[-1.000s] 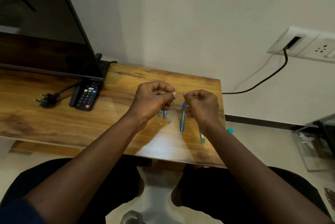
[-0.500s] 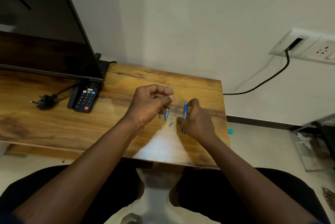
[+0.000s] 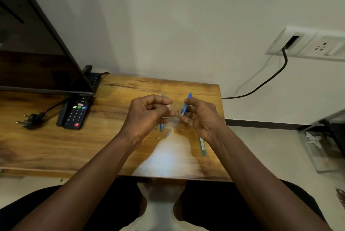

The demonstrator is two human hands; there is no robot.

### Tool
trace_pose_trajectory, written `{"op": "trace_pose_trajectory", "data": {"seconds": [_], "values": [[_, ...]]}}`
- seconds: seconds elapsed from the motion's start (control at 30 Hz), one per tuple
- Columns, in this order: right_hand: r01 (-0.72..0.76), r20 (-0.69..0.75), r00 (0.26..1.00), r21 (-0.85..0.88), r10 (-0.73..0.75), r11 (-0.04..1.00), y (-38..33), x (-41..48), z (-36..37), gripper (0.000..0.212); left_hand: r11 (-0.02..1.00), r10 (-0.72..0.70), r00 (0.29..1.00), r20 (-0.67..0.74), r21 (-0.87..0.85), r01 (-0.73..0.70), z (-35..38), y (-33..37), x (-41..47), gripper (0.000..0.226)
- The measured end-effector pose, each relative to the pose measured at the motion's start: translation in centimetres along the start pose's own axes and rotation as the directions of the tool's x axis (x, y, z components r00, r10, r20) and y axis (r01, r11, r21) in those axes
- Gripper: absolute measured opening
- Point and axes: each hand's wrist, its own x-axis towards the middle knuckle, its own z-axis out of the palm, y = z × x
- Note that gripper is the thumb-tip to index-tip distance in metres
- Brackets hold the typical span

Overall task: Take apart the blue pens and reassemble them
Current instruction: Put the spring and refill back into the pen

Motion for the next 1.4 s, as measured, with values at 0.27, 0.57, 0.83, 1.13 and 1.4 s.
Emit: {"op": "trace_pose_trajectory", "data": {"seconds": [0.27, 0.57, 0.83, 1.13, 1.4], "values": [[-0.081, 0.053, 0.997, 0.477, 0.064, 0.875, -1.5, 0.5, 0.7, 0.030, 0.992, 0.101, 0.995, 0.024, -0.077, -0.099, 2.0, 1.6, 0.7, 0.011], [0.003, -0.029, 0.999, 0.488, 0.013, 0.873, -2.7, -0.2, 0.6, 0.009, 0.979, 0.185, 0.981, 0.058, 0.080, -0.189, 3.4, 2.1, 1.4, 0.013], [0.060, -0.051, 0.998, 0.431, -0.042, 0.900, -2.5, -0.2, 0.5, 0.008, 0.981, 0.163, 0.986, 0.034, 0.098, -0.166, 4.0, 1.7, 1.5, 0.012], [0.123, -0.048, 0.992, 0.384, -0.113, 0.915, -2.2, -0.3, 0.5, 0.017, 0.988, 0.117, 0.993, 0.020, 0.102, -0.118, 4.0, 1.7, 1.5, 0.014], [0.145, -0.053, 0.989, 0.368, -0.135, 0.918, -1.9, -0.1, 0.6, 0.018, 0.985, 0.124, 0.992, 0.015, 0.118, -0.124, 3.7, 1.8, 1.5, 0.014]]}}
